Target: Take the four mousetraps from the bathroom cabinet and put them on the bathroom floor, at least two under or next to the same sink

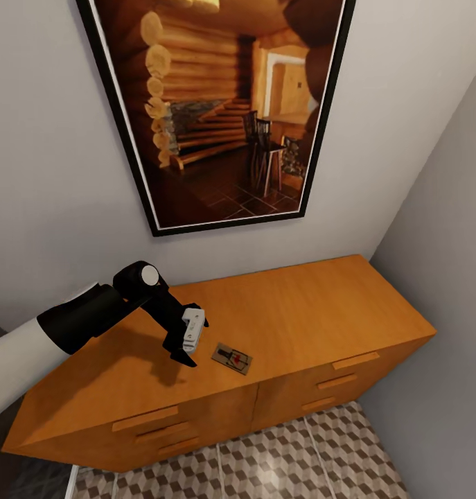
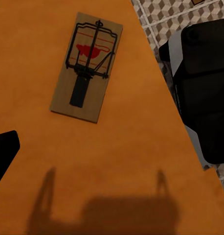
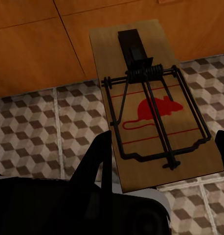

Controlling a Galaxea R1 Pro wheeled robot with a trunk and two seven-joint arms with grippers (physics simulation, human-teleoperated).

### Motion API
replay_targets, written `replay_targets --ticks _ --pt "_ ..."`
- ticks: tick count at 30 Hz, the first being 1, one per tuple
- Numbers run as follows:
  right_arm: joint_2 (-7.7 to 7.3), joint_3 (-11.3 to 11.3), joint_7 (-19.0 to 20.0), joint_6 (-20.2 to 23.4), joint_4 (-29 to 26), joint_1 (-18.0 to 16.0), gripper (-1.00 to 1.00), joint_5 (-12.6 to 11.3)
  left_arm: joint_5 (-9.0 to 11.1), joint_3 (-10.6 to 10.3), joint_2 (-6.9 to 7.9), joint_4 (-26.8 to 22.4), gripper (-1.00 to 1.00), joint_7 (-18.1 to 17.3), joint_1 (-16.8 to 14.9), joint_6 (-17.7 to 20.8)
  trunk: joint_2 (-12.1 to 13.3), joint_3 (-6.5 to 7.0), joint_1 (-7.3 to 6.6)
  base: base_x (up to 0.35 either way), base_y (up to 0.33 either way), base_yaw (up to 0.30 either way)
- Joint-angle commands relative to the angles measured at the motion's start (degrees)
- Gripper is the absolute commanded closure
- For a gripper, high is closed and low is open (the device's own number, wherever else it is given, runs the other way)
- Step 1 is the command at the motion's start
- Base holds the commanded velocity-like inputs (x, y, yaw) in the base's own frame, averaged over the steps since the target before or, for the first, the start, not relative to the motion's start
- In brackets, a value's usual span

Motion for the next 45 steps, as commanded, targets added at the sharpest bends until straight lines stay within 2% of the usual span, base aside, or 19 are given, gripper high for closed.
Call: replay_targets --ticks 1,29,45 --pt "0.01 0.3 0.3 -0.2 0.1 0.0 1.00 -0.7 -0.2 -0.1 0.03 -0.1 -1.00 -0.2 -0.1 0.6 -0.1 -0.10 0.03 0.003 0.002 0.000" --pt "0.03 0.3 0.4 -0.4 0.1 -0.1 1.00 -0.7 -0.3 -0.3 -0.05 0.0 -1.00 -0.2 -0.1 0.7 -0.1 -0.12 0.03 0.003 0.000 0.000" --pt "0.03 0.3 0.4 -0.5 0.1 -0.1 1.00 -0.7 -0.3 -0.9 -0.06 0.0 -1.00 -0.2 -0.1 0.7 -0.1 -1.09 0.03 0.006 0.000 0.000"
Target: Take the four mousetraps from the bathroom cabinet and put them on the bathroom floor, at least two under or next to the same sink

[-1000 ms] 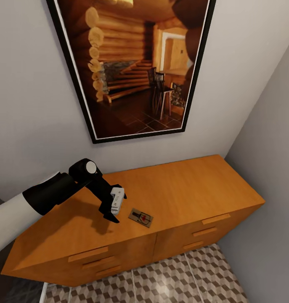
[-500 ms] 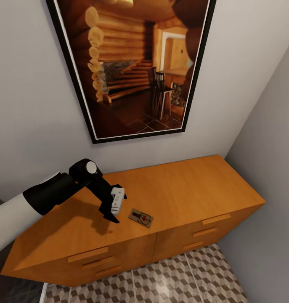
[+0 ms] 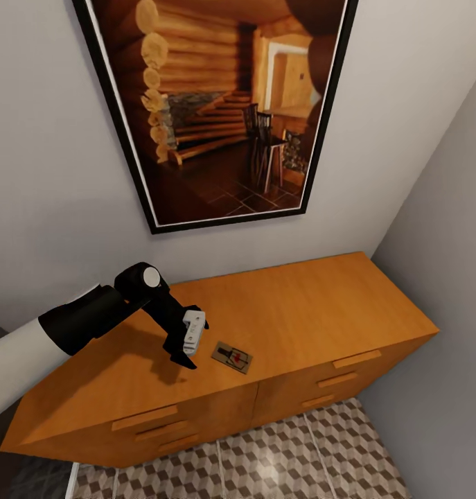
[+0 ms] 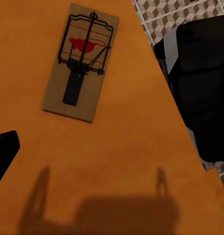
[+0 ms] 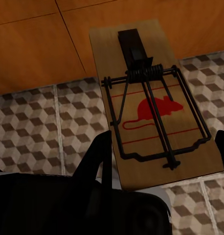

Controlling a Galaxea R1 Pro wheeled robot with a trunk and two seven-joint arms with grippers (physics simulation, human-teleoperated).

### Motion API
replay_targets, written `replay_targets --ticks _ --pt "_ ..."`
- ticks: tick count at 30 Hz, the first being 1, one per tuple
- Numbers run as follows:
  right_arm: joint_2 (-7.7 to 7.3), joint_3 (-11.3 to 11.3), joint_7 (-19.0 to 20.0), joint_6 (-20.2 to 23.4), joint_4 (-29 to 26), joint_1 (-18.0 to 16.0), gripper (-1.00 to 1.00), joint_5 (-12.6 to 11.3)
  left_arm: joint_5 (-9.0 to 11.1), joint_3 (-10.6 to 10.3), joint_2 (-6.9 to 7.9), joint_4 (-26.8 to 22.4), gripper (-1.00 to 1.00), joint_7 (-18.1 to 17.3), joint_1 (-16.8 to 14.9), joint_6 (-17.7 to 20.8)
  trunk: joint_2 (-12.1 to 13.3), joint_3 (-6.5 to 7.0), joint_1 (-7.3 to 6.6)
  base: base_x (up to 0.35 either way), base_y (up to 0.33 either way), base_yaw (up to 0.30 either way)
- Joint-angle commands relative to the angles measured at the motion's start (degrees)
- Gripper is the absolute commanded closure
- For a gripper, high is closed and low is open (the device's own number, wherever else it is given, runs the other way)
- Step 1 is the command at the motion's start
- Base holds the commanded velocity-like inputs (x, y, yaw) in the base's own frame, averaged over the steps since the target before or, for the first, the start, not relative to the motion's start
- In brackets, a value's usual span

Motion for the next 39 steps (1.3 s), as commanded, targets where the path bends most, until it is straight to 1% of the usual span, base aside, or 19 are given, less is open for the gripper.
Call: replay_targets --ticks 1,12,19,20,30,33,39 --pt "0.01 0.3 0.4 -0.2 0.1 0.0 1.00 -0.7 -0.2 -0.1 0.03 -0.1 -1.00 -0.2 -0.1 0.6 -0.1 -0.18 0.03 0.000 0.000 0.000" --pt "0.01 0.3 0.4 -0.2 0.1 0.0 1.00 -0.7 -0.4 -0.1 -0.22 0.4 -1.00 -0.1 -0.1 0.8 -0.1 -0.47 0.03 0.000 0.000 0.000" --pt "0.01 0.3 0.4 -0.2 0.1 0.0 1.00 -0.7 -1.1 0.0 -1.43 1.2 -1.00 -0.1 0.0 0.8 -0.1 -0.48 0.03 0.000 0.000 0.000" --pt "0.01 0.3 0.4 -0.2 0.1 0.0 1.00 -0.7 -1.2 0.0 -1.84 1.2 -1.00 -0.1 -0.1 0.9 -0.1 -0.48 0.03 0.000 0.000 0.000" --pt "0.01 0.3 0.4 -0.3 0.1 0.0 1.00 -0.7 -1.6 0.0 -4.10 1.4 -1.00 -0.2 -0.1 0.9 -0.1 -0.48 0.03 0.000 0.000 0.000" --pt "0.01 0.3 0.4 -0.3 0.1 0.0 1.00 -0.7 -2.2 0.1 -4.65 1.4 -1.00 -0.2 -0.1 0.9 -0.1 -0.49 0.03 0.000 0.000 0.000" --pt "0.01 0.3 0.4 -0.3 0.1 0.0 1.00 -0.7 -3.1 0.1 -5.14 1.4 -1.00 -0.2 -0.1 0.9 -0.1 -0.49 0.03 0.000 0.000 0.000"
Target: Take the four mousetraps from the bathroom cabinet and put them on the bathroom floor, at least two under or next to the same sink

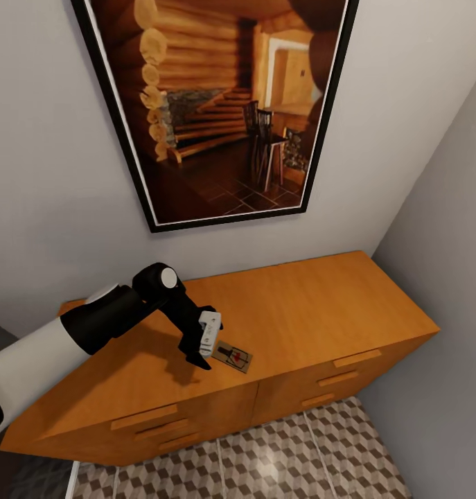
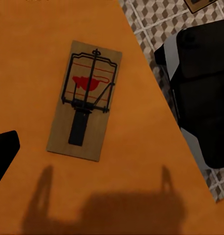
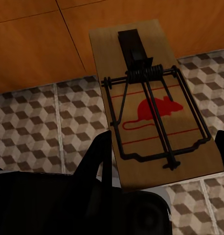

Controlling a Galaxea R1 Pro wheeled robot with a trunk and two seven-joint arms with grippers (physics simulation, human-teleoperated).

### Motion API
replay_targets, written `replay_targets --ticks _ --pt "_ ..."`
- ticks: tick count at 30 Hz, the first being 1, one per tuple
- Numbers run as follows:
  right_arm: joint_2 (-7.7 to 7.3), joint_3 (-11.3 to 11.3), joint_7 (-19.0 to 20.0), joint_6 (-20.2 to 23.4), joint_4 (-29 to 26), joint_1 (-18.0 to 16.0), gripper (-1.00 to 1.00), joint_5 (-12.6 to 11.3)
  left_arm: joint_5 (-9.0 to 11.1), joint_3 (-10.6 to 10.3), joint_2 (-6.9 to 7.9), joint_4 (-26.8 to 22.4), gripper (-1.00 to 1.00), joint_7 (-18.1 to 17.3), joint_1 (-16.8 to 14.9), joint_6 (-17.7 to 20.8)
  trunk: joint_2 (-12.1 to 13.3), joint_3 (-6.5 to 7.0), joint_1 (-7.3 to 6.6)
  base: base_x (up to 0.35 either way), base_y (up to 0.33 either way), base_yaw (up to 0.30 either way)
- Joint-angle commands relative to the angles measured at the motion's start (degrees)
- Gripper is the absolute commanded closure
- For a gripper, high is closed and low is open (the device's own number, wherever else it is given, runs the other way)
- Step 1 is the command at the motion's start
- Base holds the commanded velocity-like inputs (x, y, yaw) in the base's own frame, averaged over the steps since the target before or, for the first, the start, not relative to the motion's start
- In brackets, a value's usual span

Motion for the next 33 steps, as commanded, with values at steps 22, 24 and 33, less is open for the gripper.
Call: replay_targets --ticks 22,24,33 --pt "0.01 0.3 0.4 -0.2 0.1 0.0 1.00 -0.7 -1.0 -0.1 -0.19 1.1 -1.00 -2.5 -0.1 0.5 -0.1 -0.10 0.03 0.000 0.000 0.000" --pt "0.01 0.3 0.4 -0.1 0.1 0.0 1.00 -0.7 -1.8 -0.1 -0.19 1.1 -1.00 -3.7 -0.1 0.5 -0.1 -0.10 0.03 0.000 0.000 0.000" --pt "0.01 0.3 0.4 -0.1 0.1 0.0 1.00 -0.7 -9.2 0.4 -0.22 0.9 -1.00 -9.2 0.0 0.5 -0.1 -0.10 0.03 0.000 0.000 0.000"
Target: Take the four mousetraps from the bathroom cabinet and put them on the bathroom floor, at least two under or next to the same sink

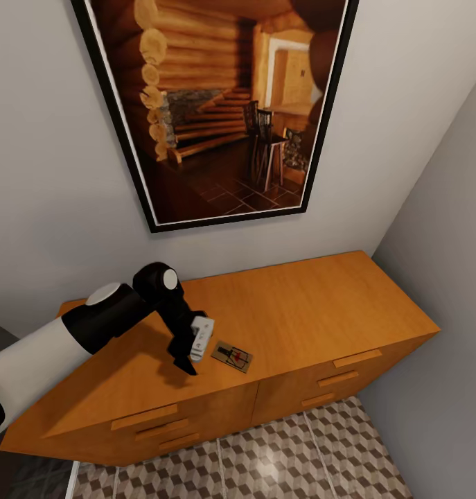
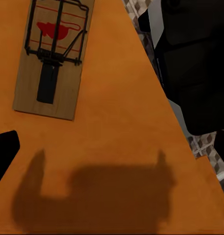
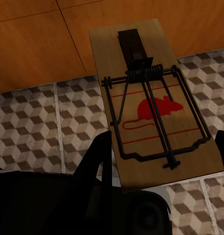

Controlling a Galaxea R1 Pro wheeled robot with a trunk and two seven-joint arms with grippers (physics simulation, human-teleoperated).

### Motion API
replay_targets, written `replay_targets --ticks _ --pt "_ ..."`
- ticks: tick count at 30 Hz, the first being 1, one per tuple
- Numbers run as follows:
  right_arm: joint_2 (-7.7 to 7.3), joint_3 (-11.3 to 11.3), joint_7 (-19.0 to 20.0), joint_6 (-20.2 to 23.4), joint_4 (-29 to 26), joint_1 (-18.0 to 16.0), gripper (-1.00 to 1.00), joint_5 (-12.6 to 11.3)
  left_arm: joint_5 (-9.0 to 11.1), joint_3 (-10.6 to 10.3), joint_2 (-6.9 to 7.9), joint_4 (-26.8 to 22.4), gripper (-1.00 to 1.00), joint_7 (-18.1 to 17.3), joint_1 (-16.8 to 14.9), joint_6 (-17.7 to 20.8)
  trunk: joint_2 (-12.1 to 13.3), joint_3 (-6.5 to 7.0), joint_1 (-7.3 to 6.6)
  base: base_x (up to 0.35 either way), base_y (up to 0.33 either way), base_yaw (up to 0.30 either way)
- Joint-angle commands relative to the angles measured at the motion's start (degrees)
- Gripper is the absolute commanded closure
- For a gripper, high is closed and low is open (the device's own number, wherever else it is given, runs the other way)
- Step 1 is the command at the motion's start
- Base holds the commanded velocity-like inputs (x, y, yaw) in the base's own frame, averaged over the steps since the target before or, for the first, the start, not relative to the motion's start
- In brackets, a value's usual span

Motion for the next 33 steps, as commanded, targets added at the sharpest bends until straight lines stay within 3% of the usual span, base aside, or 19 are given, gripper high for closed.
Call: replay_targets --ticks 1,8,33 --pt "0.01 0.3 0.4 -0.2 0.1 0.0 1.00 -0.7 -1.5 0.0 0.01 -0.2 -1.00 -1.2 -0.1 0.6 -0.1 -0.10 0.03 0.000 0.000 0.000" --pt "0.01 0.3 0.4 -0.2 0.1 0.0 1.00 -0.7 -3.5 0.1 0.05 -0.4 -1.00 -1.2 -0.1 0.5 -0.1 -0.10 0.03 0.000 0.000 0.000" --pt "0.01 0.3 0.4 -0.1 0.1 0.0 1.00 -0.7 -3.8 0.2 0.13 -0.5 -1.00 -1.2 -0.1 0.4 -0.1 -0.10 0.03 0.000 0.000 0.000"
